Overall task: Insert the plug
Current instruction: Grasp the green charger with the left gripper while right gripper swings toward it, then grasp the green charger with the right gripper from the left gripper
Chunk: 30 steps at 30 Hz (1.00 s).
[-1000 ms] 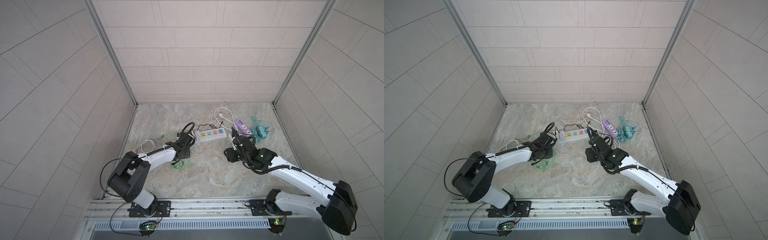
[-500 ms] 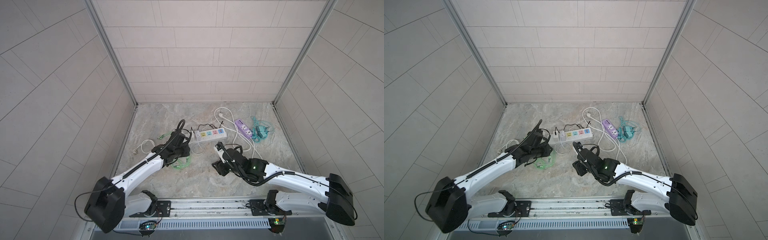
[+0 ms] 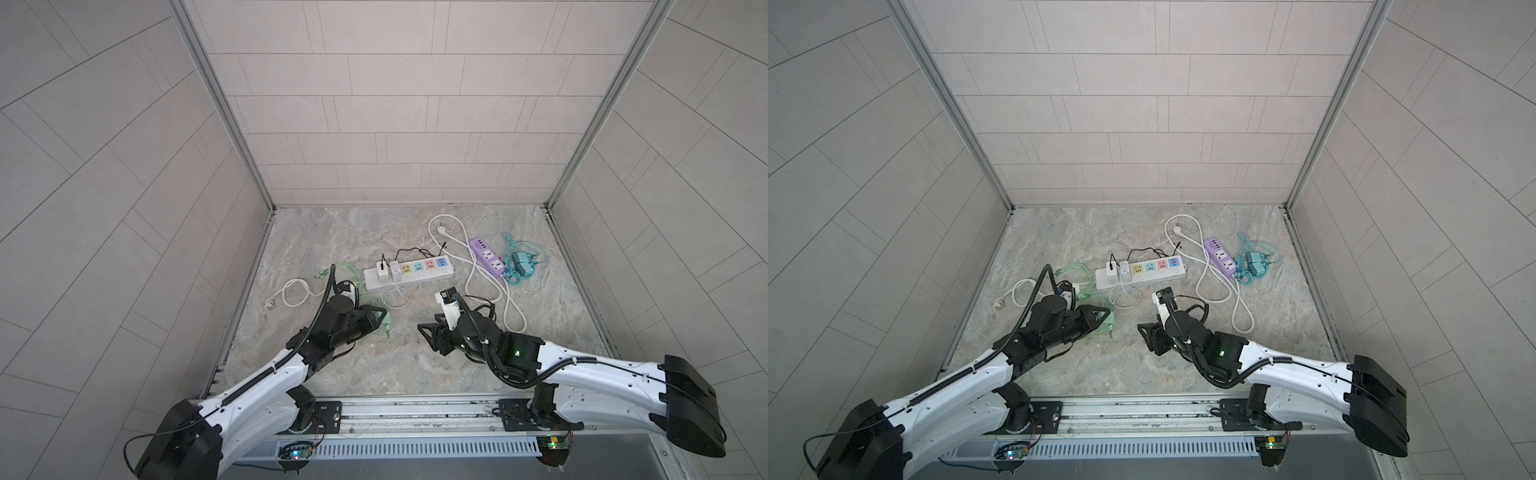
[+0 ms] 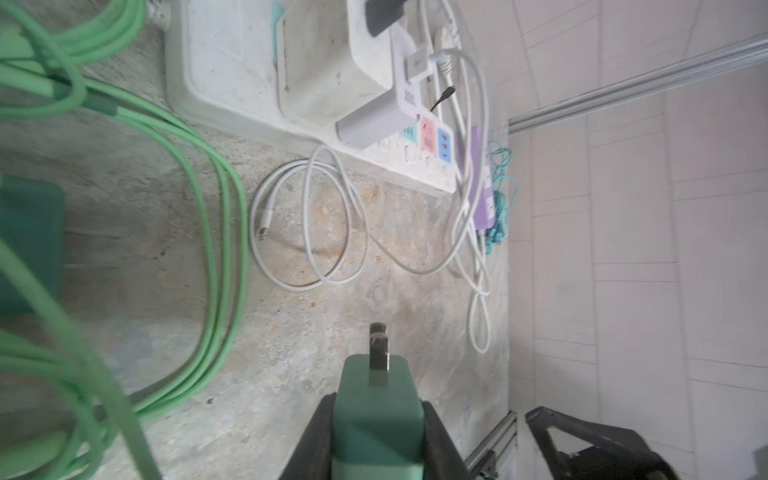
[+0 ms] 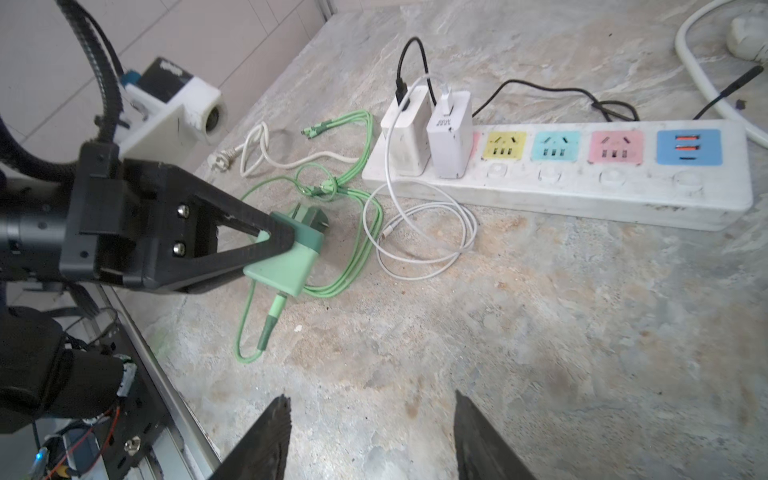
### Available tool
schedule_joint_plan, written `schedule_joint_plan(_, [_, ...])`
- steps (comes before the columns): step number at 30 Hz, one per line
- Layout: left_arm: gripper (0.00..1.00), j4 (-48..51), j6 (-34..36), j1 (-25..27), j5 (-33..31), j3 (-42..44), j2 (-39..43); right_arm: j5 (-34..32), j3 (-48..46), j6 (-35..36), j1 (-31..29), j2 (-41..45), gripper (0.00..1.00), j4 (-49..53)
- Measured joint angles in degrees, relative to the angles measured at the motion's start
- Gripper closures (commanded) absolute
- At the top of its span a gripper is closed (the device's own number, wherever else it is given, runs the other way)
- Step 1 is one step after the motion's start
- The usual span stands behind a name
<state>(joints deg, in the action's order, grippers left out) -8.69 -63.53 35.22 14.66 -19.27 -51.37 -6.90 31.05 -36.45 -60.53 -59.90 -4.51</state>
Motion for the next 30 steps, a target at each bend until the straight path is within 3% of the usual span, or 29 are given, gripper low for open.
schedule_joint_plan(10, [0.87,-11.10,-7.82,4.02,-3.63,1.31,0.79,-1.33,7.37,-0.22,-4.79,-14.78,0.40,-6.29])
schedule_joint_plan(23, [0.86,-9.81,-10.45,4.46,-6.80,3.78,9.55,-5.66,11.13,1.88,-6.49,-19.56,0.40,-12.02])
schedule_joint_plan(30, [0.86,-9.62,-11.08,4.46,-6.99,4.09,9.94,-5.95,13.00,2.62,-6.60,-22.16,0.42,-14.47])
